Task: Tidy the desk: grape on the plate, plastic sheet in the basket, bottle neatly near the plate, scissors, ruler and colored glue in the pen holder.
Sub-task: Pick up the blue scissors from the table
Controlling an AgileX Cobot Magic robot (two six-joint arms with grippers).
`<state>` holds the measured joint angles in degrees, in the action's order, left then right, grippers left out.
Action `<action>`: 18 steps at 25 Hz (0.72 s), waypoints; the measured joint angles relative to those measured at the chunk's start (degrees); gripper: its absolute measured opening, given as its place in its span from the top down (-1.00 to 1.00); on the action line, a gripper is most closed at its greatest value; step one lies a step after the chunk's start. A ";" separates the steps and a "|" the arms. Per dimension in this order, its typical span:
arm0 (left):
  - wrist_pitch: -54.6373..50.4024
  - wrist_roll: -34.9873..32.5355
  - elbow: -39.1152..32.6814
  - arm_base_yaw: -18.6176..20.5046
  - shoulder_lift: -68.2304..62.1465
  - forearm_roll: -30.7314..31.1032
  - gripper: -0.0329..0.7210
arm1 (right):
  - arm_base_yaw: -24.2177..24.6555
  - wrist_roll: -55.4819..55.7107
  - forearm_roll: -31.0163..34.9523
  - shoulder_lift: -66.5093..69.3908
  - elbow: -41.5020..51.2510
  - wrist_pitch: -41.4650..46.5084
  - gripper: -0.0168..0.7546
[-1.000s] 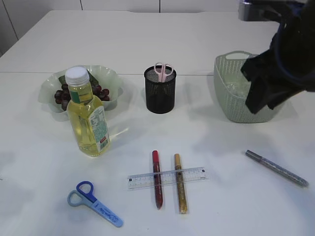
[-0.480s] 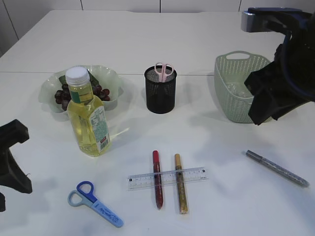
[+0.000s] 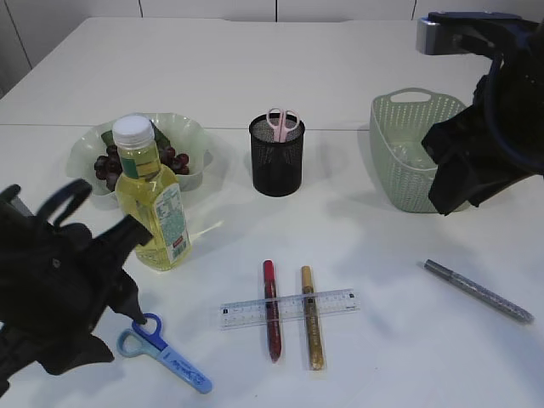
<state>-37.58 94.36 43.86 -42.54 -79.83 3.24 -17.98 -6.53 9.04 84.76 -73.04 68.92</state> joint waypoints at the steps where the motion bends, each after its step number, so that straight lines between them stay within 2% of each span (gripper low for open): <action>1: 0.44 0.24 0.00 -0.17 -1.94 -0.10 0.09 | 0.00 0.00 0.00 0.00 0.00 0.00 0.12; 9: 6.41 0.73 0.17 -0.41 -10.90 -0.79 -0.09 | 0.00 0.00 -0.10 0.00 0.00 -0.25 0.12; 18: 10.61 1.13 0.51 -0.41 -18.04 -4.47 -0.12 | 0.00 -0.11 -0.06 0.00 0.00 -1.11 0.12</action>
<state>-26.96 95.49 44.37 -42.96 -97.87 -1.23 -17.98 -6.64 8.97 84.76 -73.04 67.81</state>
